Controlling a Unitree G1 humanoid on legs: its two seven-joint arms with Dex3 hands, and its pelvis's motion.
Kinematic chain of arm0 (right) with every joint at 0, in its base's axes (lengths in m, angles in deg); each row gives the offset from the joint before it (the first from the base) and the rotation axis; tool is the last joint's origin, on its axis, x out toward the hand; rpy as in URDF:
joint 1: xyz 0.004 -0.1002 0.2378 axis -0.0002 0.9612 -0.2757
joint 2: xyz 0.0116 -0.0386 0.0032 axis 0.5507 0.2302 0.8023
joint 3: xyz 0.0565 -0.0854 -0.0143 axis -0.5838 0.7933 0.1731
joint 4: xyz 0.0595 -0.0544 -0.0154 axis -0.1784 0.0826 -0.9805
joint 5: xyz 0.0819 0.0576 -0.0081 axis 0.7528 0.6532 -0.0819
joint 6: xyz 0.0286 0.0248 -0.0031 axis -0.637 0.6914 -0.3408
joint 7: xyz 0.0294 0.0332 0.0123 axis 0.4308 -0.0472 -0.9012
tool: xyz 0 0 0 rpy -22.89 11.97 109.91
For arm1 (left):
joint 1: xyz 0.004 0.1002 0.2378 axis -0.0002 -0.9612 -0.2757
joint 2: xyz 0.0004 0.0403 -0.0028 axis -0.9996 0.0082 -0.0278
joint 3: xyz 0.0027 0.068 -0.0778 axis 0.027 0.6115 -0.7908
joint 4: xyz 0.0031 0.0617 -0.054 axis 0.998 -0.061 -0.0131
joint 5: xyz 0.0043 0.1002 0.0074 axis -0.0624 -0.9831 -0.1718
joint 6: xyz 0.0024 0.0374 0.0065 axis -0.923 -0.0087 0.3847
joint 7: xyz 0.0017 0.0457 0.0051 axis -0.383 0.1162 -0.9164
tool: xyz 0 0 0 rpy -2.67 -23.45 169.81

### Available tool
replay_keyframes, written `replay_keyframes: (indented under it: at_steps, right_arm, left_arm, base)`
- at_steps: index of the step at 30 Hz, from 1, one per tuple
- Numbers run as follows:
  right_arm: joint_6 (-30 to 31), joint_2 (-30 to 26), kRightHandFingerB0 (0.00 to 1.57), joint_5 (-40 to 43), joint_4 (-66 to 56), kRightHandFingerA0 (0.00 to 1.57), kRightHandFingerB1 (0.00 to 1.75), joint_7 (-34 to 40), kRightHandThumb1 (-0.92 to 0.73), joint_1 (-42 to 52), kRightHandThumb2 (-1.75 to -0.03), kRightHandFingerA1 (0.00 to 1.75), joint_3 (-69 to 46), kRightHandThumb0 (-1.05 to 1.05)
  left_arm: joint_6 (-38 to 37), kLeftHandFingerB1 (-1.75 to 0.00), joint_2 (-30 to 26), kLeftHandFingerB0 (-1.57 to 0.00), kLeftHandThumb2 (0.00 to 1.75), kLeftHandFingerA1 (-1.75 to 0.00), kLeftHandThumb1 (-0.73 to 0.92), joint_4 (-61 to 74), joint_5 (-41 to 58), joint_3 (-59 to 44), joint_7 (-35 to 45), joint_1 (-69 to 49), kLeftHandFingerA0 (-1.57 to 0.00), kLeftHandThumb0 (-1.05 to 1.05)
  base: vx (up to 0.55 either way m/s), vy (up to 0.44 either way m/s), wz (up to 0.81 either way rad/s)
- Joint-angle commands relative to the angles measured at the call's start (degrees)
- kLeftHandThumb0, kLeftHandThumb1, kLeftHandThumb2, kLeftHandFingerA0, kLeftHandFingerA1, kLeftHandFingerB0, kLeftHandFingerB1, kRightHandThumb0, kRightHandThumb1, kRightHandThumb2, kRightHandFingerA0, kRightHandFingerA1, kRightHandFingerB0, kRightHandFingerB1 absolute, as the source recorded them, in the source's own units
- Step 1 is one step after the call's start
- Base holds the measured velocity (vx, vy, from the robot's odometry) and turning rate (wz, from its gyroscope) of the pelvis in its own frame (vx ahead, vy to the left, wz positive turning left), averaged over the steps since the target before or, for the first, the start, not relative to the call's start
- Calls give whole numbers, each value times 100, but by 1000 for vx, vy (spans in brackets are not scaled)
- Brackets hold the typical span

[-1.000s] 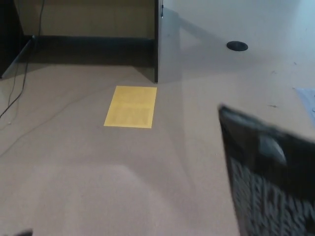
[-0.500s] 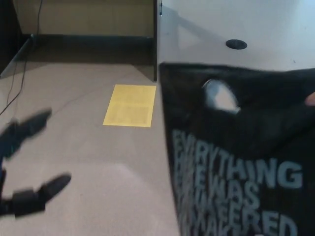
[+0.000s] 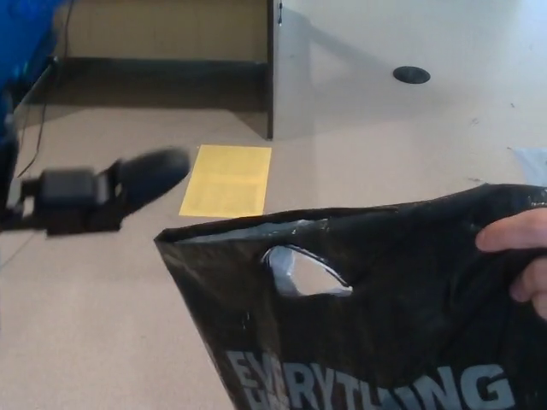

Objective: A person is holding a plastic bag and the robot extends its left hand to grab the bag by hooking its thumb into the holes at the top and brings its hand down by its side. Then it extends its arm again to hand the plastic bag back to the person.

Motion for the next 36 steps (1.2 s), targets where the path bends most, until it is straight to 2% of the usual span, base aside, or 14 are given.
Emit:
replay_keyframes:
  at_steps: [1,2,4,5,9,10,23,24,25,27,29,32,35,36]
  right_arm:
    - [-156,-56,26,14,49,66,41,93,-57,27,-78,56,-44,-48]
    - [-167,-54,31,24,58,72,31,87,-69,37,-61,46,-51,-39]
    - [-224,-61,26,14,85,67,41,100,-57,57,-78,57,-45,-48]
    - [-248,-64,31,19,107,73,31,98,-68,55,-61,47,-48,-39]
    - [-168,-80,30,-12,33,74,31,109,-70,106,-61,46,-39,-39]
    - [-171,-103,29,-54,9,75,30,132,-70,179,-61,47,-17,-41]
    - [-232,-82,31,-111,83,78,31,202,-69,300,-62,48,20,-38]
    - [-283,-78,26,-102,93,72,41,200,-56,301,-77,58,17,-46]
    - [-300,-77,31,-96,95,79,31,196,-68,305,-60,49,12,-37]
    - [-338,-79,31,-89,108,79,31,192,-68,328,-60,49,3,-37]
    - [-342,-60,31,-63,92,79,32,181,-69,360,-62,49,-12,-38]
    - [-360,-51,30,-70,160,80,32,185,-69,350,-63,50,-3,-40]
    - [-338,-54,30,-62,202,77,31,169,-70,324,-62,47,-7,-39]
    - [-296,-56,30,-80,189,71,30,174,-70,320,-61,46,4,-39]
  left_arm:
    - [1771,-32,-154,0,67,-38,35,636,-323,533,599,637,-8,-56]
    - [1797,-34,-154,-9,70,-38,32,649,-315,605,648,587,0,-49]
    - [1814,-33,-142,-10,69,-38,33,654,-301,719,711,515,0,-50]
    - [1829,-32,-167,-11,69,-37,35,657,-349,767,752,465,0,-53]
    - [2040,-23,-231,-11,56,-31,44,820,-488,930,906,225,-10,-54]
    - [2072,-33,-252,-10,71,-38,36,903,-536,1012,967,70,0,-55]
    - [2611,-23,-509,-8,70,-28,37,928,-613,1356,1369,-349,-7,-55]
    - [2594,-24,-496,-9,54,-27,43,849,-566,1345,1381,-315,-8,-51]
    - [2602,-25,-491,-8,71,-28,36,829,-562,1339,1397,-301,-3,-53]
    - [2626,-24,-476,-8,55,-26,43,798,-590,1345,1426,-281,-7,-51]
    - [2708,-22,-513,-7,71,-25,37,780,-814,1390,1447,-221,-5,-56]
    - [2739,-23,-457,-8,55,-26,45,740,-996,1432,1379,-182,-8,-53]
    - [2631,-23,-316,-9,70,-32,38,587,-1254,1489,1161,-83,-6,-59]
    - [2607,-23,-247,-10,55,-29,47,512,-1463,1530,1026,-21,-10,-54]
  base:
    - [0,0,0]
    - [0,0,0]
    - [0,0,0]
    - [0,0,0]
    - [0,0,0]
    - [0,0,0]
    - [0,0,0]
    - [0,0,0]
    - [0,0,0]
    - [0,0,0]
    - [0,0,0]
    - [0,0,0]
    - [0,0,0]
    - [0,0,0]
